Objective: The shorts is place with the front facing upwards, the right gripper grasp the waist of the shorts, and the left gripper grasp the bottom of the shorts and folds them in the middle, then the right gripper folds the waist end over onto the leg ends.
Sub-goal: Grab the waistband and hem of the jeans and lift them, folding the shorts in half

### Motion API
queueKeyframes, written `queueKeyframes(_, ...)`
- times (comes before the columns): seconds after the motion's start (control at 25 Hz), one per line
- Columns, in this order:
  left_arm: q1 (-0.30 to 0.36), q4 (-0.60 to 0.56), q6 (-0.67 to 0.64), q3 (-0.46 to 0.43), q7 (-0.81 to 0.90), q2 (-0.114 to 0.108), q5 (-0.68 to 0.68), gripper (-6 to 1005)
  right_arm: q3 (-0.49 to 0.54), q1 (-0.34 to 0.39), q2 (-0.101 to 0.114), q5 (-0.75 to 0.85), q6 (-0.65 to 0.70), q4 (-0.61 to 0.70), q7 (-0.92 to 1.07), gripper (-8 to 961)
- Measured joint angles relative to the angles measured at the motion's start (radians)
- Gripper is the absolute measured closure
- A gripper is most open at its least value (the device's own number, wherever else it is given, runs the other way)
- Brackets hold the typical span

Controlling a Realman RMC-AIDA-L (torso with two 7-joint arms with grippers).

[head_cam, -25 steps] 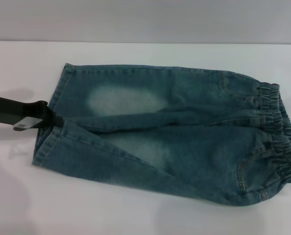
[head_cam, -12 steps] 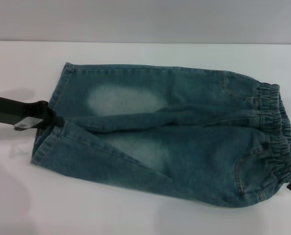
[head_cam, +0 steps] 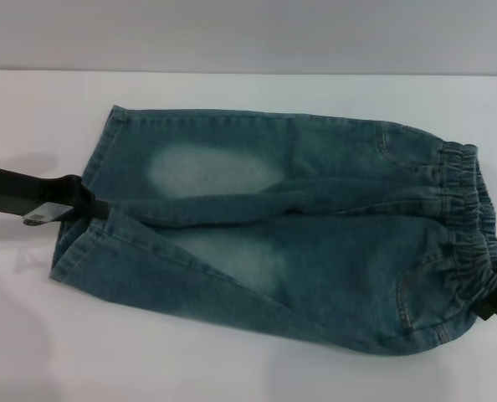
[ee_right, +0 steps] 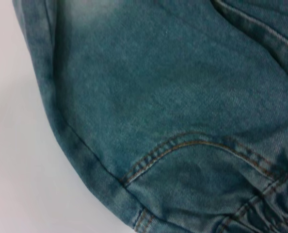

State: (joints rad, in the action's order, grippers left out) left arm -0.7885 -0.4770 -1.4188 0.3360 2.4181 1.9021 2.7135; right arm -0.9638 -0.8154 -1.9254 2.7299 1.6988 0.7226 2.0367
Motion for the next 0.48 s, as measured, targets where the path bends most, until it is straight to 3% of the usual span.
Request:
queueKeyframes(0.4,-0.001,0.000,0.002,-0.002,-0.001,-0.008,-0.002,984,-0.009,-0.011,-0.001,0.006,-0.013,-0.009,-0.014,425)
queueKeyframes(0.48,-0.004,-0.001,0.006,-0.003,0.000,-0.009,-0.004,984,-0.010,-0.012,-0.001,0.007,-0.013,-0.011,-0.017,521)
